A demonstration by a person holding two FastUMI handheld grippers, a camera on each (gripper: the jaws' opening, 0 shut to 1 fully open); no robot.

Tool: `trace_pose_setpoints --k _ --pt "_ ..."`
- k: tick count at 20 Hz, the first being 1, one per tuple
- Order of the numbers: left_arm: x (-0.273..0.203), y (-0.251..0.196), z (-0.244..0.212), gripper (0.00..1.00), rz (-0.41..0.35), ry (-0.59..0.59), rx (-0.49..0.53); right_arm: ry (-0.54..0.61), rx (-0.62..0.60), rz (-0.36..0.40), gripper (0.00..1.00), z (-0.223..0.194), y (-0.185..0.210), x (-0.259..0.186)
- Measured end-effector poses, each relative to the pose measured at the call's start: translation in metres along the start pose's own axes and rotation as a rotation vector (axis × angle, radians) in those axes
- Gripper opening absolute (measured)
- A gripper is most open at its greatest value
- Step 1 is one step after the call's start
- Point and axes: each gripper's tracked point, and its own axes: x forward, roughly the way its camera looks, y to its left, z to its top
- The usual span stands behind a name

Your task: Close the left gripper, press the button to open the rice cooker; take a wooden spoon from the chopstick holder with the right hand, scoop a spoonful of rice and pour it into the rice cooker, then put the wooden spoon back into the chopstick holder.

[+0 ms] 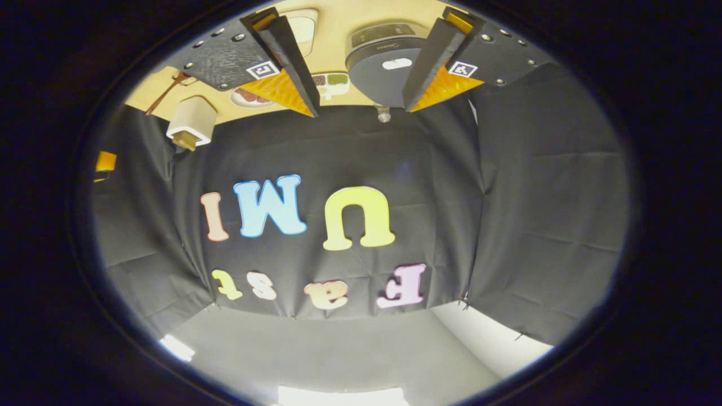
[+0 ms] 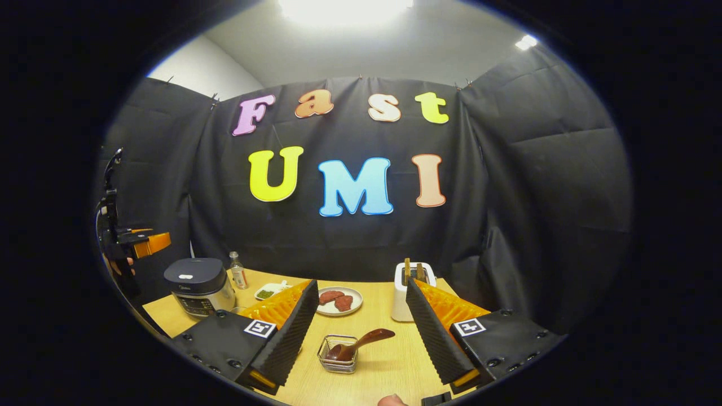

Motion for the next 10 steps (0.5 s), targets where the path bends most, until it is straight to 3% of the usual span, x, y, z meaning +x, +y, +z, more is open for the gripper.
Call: trace_pose_setpoints --k 2,3,7,8,10 --pt "-0.022 -0.014 0.019 0.89 -0.009 -0.02 -0.004 -0.008 -0.021 0.017 0.94 0.002 0.003 -0.007" --pt "-0.031 -0.02 0.028 0.89 -0.019 -0.032 -0.003 -0.013 -0.026 0.027 0.98 0.004 0.007 -0.009" --pt "-0.058 -0.031 0.049 0.89 -0.058 -0.065 0.025 -0.037 -0.017 0.032 0.98 0.01 0.019 -0.023" --pt "-0.066 -0.033 0.051 0.89 -0.068 -0.071 0.024 -0.04 -0.01 0.03 0.93 0.012 0.025 -0.027" --pt "-0.078 -0.029 0.055 0.89 -0.081 -0.08 0.018 -0.046 -0.013 0.023 0.98 0.014 0.033 -0.034"
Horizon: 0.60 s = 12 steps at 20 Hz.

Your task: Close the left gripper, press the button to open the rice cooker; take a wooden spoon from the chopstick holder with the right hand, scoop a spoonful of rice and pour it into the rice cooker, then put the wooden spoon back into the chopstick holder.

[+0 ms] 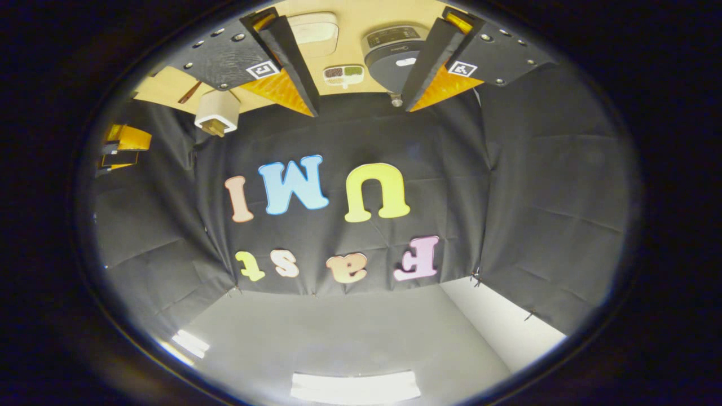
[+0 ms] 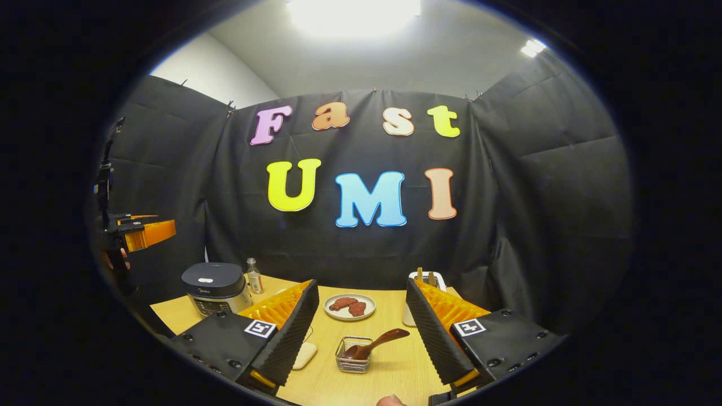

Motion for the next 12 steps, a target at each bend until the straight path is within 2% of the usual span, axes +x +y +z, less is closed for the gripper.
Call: trace_pose_setpoints --k 7,9,10,11,12 --pt "-0.036 0.001 0.009 0.89 -0.055 -0.012 -0.011 -0.033 0.027 -0.053 0.98 0.013 0.019 -0.026" --pt "-0.042 0.004 0.016 0.92 -0.054 -0.031 -0.017 -0.042 0.021 -0.065 0.98 0.018 0.013 -0.025" --pt "-0.043 0.008 0.019 0.92 -0.053 -0.041 -0.016 -0.045 0.021 -0.071 0.94 0.019 0.014 -0.028" --pt "-0.046 0.009 0.02 0.89 -0.052 -0.044 -0.015 -0.049 0.024 -0.073 0.98 0.02 0.016 -0.03" --pt "-0.047 0.012 0.019 0.89 -0.049 -0.045 -0.015 -0.051 0.026 -0.075 0.98 0.022 0.018 -0.032"
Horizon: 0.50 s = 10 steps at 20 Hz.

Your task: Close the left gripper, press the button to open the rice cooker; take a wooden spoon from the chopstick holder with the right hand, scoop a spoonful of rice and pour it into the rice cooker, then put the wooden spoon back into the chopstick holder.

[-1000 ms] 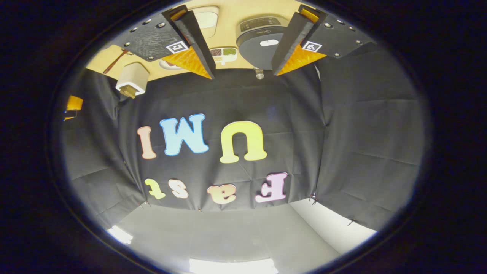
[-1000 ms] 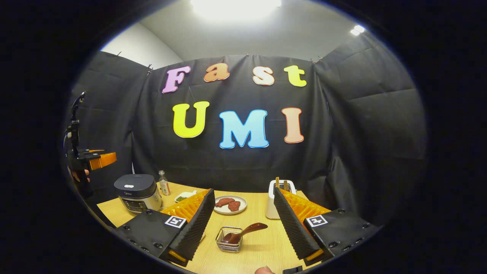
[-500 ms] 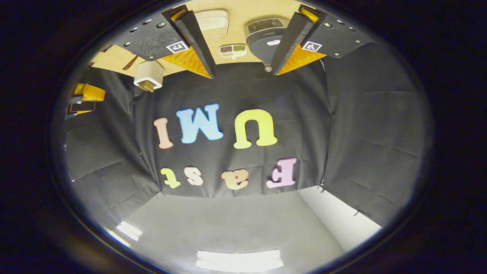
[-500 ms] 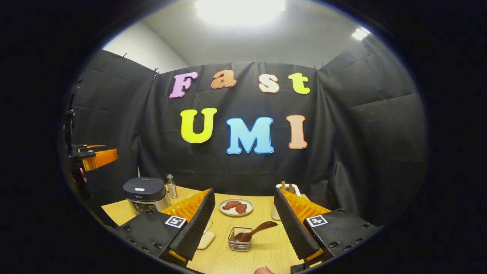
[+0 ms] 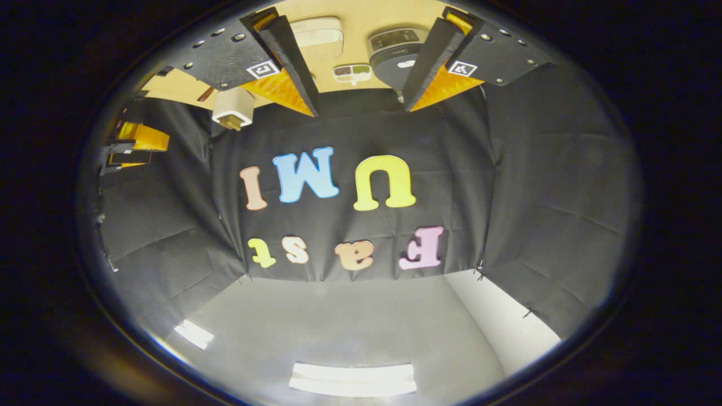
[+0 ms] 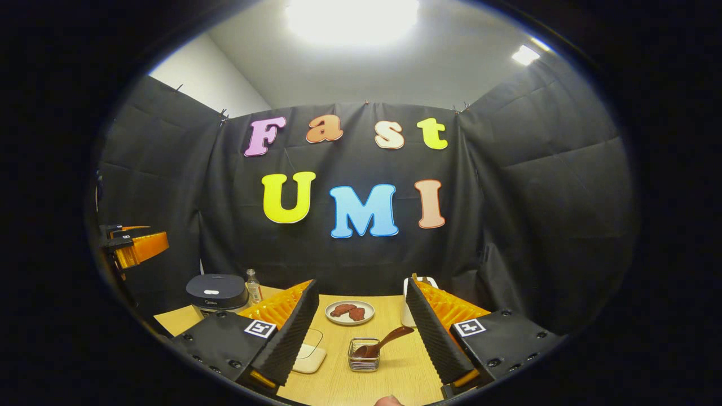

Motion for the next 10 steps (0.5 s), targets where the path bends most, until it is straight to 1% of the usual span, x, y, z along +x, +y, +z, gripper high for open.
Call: trace_pose_setpoints --k 5,10 --pt "-0.008 0.011 -0.004 0.89 0.016 0.006 -0.027 -0.012 -0.004 -0.013 0.98 0.006 0.003 -0.009" --pt "-0.011 0.021 -0.004 0.89 0.025 0.01 -0.033 -0.014 -0.006 -0.017 0.98 0.008 0.007 -0.012"
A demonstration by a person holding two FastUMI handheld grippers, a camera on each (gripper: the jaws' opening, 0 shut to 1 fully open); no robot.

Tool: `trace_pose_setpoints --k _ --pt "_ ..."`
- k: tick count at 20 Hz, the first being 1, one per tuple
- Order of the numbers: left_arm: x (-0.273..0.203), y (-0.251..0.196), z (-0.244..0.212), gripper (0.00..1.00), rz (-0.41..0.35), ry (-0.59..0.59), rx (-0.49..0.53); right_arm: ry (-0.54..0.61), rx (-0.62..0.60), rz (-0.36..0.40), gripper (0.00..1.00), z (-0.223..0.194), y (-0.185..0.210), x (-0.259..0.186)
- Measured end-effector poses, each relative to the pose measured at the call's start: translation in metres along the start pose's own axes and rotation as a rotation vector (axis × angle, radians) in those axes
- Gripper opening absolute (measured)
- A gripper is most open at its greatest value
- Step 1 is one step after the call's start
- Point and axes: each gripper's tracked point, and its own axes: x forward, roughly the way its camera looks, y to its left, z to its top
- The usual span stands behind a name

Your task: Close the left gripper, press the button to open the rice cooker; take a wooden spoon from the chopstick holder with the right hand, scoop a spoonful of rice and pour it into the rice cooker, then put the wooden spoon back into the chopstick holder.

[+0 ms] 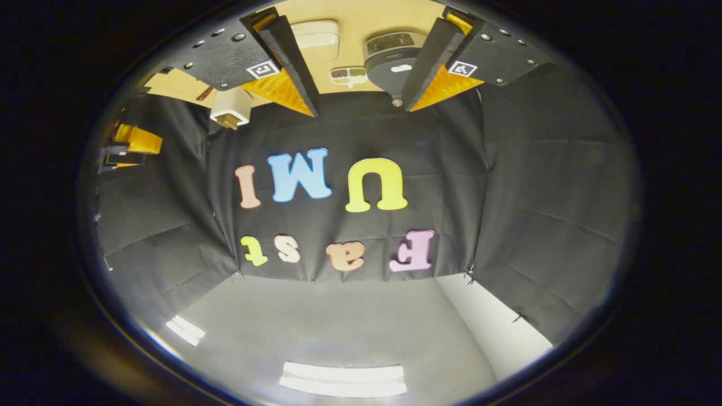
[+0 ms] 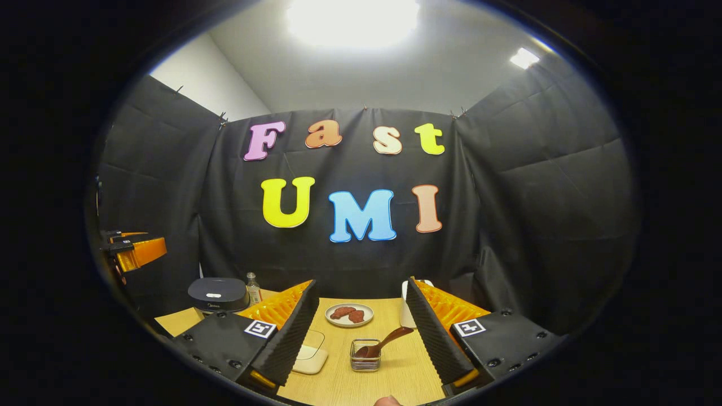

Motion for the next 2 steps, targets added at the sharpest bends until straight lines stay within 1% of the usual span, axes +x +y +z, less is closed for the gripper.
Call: trace_pose_setpoints --k 2 --pt "-0.0001 0.0023 0.0016 0.89 0.003 -0.001 0.001 0.0 0.0 0.0 0.98 0.0012 0.0016 -0.0002"
